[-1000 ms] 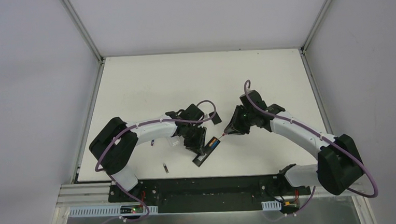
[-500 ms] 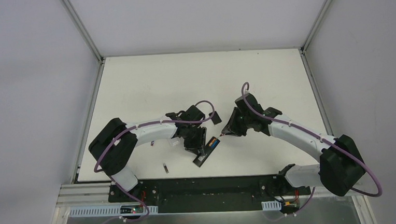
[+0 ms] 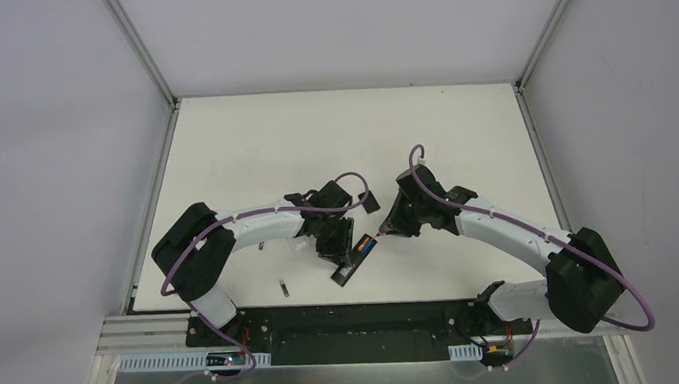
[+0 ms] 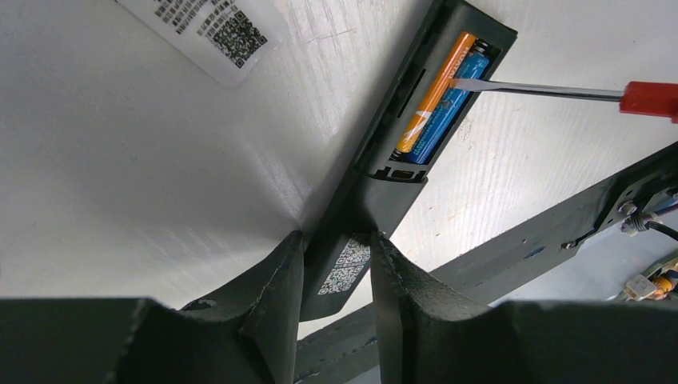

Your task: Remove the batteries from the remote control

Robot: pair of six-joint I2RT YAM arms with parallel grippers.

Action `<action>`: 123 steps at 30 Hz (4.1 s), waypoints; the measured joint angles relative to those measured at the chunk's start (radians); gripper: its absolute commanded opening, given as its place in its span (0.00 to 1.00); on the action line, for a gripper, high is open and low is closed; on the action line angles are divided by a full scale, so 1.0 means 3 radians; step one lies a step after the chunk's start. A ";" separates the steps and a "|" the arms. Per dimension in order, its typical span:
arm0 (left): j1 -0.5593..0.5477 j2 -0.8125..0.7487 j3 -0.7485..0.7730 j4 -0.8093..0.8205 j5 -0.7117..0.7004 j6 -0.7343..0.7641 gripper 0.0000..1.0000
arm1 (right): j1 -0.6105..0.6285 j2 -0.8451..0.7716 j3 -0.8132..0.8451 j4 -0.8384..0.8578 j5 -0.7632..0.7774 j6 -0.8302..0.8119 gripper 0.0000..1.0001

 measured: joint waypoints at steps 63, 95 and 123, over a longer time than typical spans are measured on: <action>-0.0020 0.0149 0.0155 -0.0081 0.0135 0.0175 0.16 | 0.0108 -0.0188 -0.1260 0.1976 0.0151 0.0811 0.00; -0.0066 0.0139 0.0141 0.0011 0.0093 0.0123 0.62 | 0.0224 -0.0767 -0.0745 0.0684 0.0473 0.0409 0.00; -0.0142 -0.0813 -0.0141 -0.0367 -0.0699 -0.0060 0.80 | 0.0225 -0.0820 -0.0605 0.0346 0.0684 0.0248 0.00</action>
